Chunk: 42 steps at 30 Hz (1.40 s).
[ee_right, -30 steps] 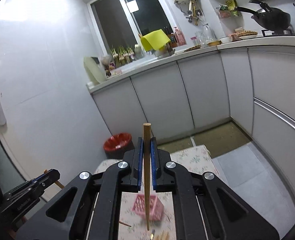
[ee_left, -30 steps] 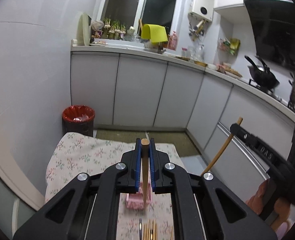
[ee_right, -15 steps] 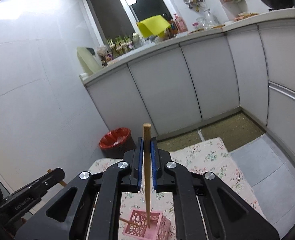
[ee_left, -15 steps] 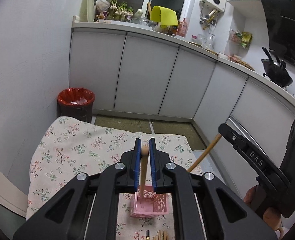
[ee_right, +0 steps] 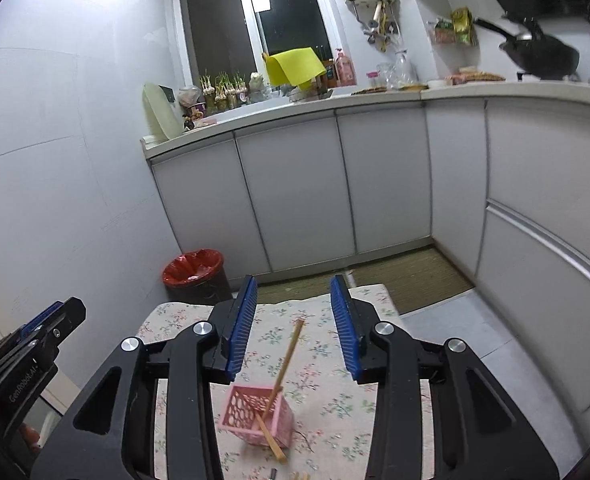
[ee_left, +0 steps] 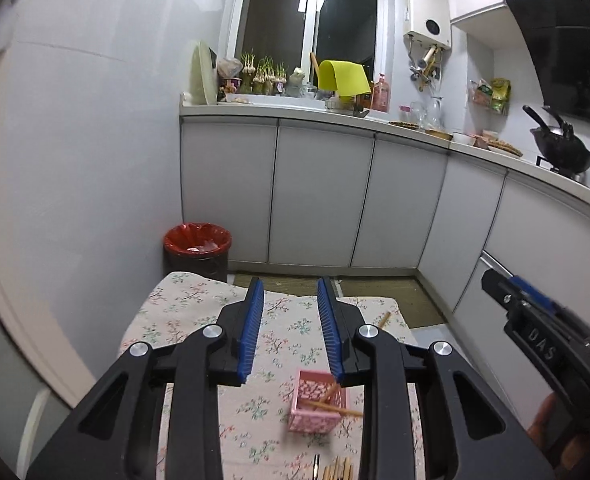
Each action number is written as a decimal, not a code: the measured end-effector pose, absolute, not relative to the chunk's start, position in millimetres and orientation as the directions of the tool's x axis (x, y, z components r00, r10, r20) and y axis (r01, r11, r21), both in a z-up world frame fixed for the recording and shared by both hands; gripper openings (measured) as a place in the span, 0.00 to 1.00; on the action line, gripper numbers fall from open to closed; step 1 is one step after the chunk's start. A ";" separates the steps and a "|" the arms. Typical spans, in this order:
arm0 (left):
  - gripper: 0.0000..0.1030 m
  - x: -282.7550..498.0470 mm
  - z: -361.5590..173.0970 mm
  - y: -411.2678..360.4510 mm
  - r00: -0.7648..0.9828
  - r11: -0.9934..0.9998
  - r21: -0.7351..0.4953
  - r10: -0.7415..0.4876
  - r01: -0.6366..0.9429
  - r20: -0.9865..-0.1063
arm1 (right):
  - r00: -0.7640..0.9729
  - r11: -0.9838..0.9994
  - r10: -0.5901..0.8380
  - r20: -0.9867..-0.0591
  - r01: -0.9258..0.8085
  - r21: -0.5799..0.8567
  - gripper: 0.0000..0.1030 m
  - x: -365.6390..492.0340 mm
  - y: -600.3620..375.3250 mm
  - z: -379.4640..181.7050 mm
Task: Organize utensils
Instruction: 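Open the left tool to drop its chopstick into the pink holder while the right tool releases its own, then move both tools back toward the remaining chopstick pile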
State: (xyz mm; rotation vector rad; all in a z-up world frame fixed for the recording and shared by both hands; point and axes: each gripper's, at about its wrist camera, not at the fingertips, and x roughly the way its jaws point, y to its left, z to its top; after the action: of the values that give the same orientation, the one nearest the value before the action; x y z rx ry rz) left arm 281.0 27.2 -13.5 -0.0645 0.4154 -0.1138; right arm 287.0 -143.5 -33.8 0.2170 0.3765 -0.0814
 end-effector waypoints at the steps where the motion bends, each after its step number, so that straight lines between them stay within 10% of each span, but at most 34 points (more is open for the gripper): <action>1: 0.28 274.8 -11.9 26.4 0.908 0.992 -0.083 -0.122 0.097 -0.400 | 0.927 0.976 -0.046 -0.372 0.121 0.180 0.36 278.4 -142.7 -29.6; 19: 0.59 133.2 2.3 17.2 0.922 0.992 -0.066 -0.123 0.107 -0.367 | 0.917 0.977 -0.093 -0.387 0.160 0.144 0.75 128.1 -142.2 -21.7; 42: 0.81 43.2 -0.4 17.6 0.952 0.995 -0.009 -0.100 0.101 -0.290 | 0.911 0.957 -0.198 -0.361 0.259 0.128 0.93 43.5 -151.8 -31.4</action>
State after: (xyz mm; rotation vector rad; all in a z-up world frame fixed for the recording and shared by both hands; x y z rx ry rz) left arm 43.2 17.6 -0.4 0.0055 0.2944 -0.1023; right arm 43.5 -151.8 -31.4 0.1747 0.3530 -0.2370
